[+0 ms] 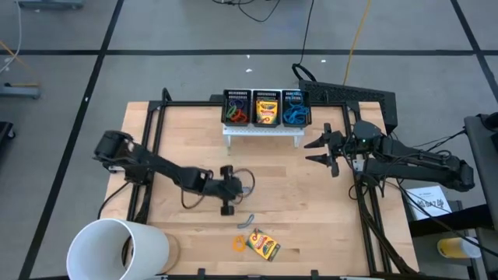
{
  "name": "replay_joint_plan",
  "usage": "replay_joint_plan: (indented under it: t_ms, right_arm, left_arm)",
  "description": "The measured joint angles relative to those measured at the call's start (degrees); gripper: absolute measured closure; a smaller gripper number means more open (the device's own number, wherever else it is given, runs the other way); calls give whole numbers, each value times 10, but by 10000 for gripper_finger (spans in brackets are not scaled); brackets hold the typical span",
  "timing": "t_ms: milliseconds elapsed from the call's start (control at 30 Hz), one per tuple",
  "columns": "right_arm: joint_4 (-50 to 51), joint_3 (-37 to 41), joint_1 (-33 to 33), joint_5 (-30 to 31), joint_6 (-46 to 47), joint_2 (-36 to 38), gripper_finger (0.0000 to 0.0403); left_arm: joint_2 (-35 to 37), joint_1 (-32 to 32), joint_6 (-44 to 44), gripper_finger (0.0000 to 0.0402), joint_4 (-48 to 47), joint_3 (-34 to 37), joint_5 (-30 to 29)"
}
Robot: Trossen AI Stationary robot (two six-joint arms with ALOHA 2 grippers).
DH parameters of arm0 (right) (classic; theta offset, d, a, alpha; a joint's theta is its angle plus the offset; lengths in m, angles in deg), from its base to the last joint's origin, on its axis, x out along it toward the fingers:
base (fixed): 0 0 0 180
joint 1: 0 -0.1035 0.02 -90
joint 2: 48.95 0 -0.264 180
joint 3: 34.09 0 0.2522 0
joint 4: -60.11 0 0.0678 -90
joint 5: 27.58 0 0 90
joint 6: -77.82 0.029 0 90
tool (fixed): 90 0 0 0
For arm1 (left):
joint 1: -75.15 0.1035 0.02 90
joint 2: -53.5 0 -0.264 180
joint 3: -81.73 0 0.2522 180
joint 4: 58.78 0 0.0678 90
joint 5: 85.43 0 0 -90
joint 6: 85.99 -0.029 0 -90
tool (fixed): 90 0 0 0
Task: Pick & Place Office Desk Supplies
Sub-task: Put the blue rubber band into the right black bin on the shelf
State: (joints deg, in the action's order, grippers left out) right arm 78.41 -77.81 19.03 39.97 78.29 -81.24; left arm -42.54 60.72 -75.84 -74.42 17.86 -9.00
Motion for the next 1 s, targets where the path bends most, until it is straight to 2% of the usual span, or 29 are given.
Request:
replay_joint_plan:
  t_ms: [133, 267, 500, 600, 700, 800, 933, 1000]
  right_arm:
    - [0, 21, 0, 0, 6, -4, 222]
    - [-67, 61, 0, -2, 22, -9, 222]
    - [-300, 133, -1, -33, 37, -22, 222]
    - [-337, 139, -8, -29, 59, -39, 222]
    - [-339, 131, -24, -28, 64, -63, 222]
    - [-340, 117, -47, 1, 44, -94, 222]
    - [-376, 112, -82, 79, -21, -131, 222]
    - [-394, 112, -97, 90, -34, -144, 221]
  left_arm:
    - [56, 33, 21, 398, 0, 1, 2]
    - [91, 63, 21, 396, 76, -1, 13]
    - [86, 98, -22, 396, 267, -1, 88]
    - [74, 108, -28, 399, 312, -5, 119]
    - [58, 115, -32, 398, 318, -25, 138]
    - [31, 117, -48, 399, 314, -55, 159]
    - [-8, 118, -70, 398, 314, -101, 206]
    - [-24, 118, -80, 399, 310, -123, 221]
